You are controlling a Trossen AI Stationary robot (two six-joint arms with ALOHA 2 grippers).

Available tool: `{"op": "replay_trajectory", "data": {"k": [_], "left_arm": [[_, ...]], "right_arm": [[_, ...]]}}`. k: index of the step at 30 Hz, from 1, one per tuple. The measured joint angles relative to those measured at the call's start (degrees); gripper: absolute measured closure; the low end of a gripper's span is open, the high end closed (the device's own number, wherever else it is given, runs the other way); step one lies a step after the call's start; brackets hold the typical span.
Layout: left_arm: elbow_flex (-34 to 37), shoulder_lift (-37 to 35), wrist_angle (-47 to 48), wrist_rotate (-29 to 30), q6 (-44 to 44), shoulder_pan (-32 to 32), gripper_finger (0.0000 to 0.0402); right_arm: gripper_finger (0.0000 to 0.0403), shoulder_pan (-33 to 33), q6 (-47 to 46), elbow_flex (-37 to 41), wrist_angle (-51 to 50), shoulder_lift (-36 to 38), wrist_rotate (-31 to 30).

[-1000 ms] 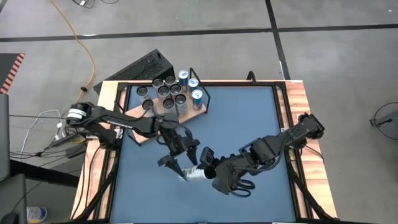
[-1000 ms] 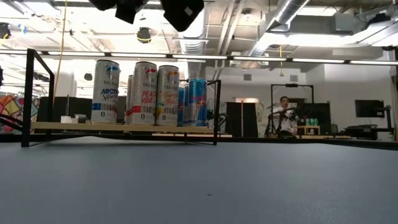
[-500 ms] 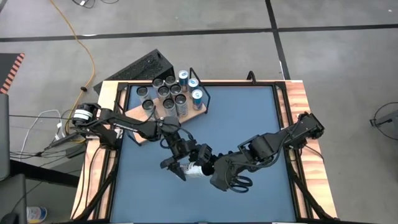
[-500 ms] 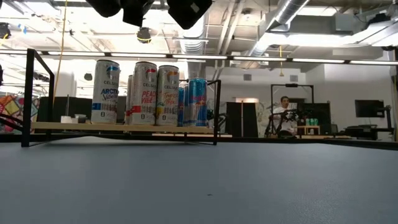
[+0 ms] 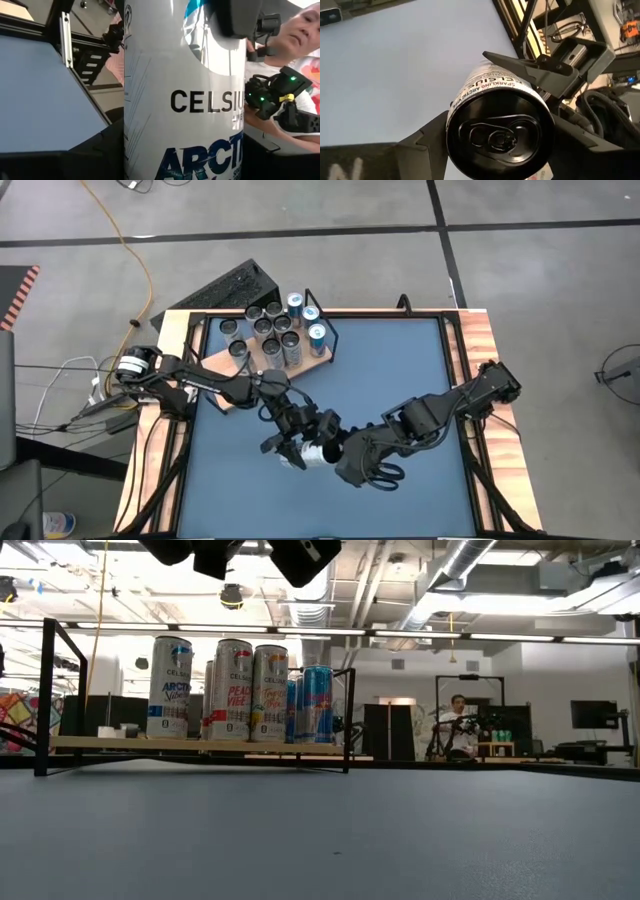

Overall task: Place canned beverage on shelf
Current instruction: Put the white and blue soda can on the shelf aligned with the other white and blue soda cans

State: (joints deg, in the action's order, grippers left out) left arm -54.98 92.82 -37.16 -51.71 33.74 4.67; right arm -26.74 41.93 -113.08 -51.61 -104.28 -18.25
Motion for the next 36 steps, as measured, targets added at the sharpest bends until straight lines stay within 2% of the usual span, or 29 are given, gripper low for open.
{"op": "replay_trajectory", "data": {"k": [3, 8, 10, 15, 18, 20, 23, 28, 32, 36], "left_arm": [[0.0, -0.5, 0.0, 1.4, -0.1, 0.0, 0.0163], [-0.1, -1.9, -0.2, 4.3, -2.2, -0.2, 0.013], [-0.1, -2.2, 0.6, 5.9, -3.5, -0.2, 0.0131], [0.0, -4.2, 2.5, 11.7, -7.7, -0.4, 0.0157], [0.0, -4.4, 2.7, 14.7, -11.6, -0.4, 0.0162], [0.0, -4.6, 2.4, 15.5, -12.6, -0.4, 0.0159], [0.0, -4.6, 1.7, 15.3, -12.9, -0.6, 0.0134], [0.0, -4.6, 0.3, 12.5, -11.0, -0.9, 0.0102], [-0.1, -4.8, -0.2, 11.3, -9.5, -0.9, 0.0114], [-0.1, -4.7, 2.3, 12.7, -11.4, -0.9, 0.0151]], "right_arm": [[0.014, -1.4, -1.0, 0.0, -0.3, 0.7, -2.8], [0.0138, -4.9, -5.7, -3.3, -4.7, 1.9, -13.4], [0.0138, -5.9, -11.3, -5.3, -8.7, 3.0, -15.1], [0.0137, -6.9, -33.0, -8.5, -17.6, 4.1, -15.8], [0.0137, -7.2, -39.3, -8.6, -21.0, 4.9, -15.6], [0.0137, -7.9, -39.8, -8.6, -21.0, 5.0, -15.6], [0.0137, -8.8, -37.3, -8.6, -21.3, 4.8, -14.6], [0.0137, -8.1, -35.7, -8.5, -19.6, 4.8, -14.6], [0.0137, -6.5, -35.8, -8.5, -19.7, 4.8, -14.9], [0.0138, -5.1, -38.0, -8.5, -21.3, 4.7, -14.6]]}}
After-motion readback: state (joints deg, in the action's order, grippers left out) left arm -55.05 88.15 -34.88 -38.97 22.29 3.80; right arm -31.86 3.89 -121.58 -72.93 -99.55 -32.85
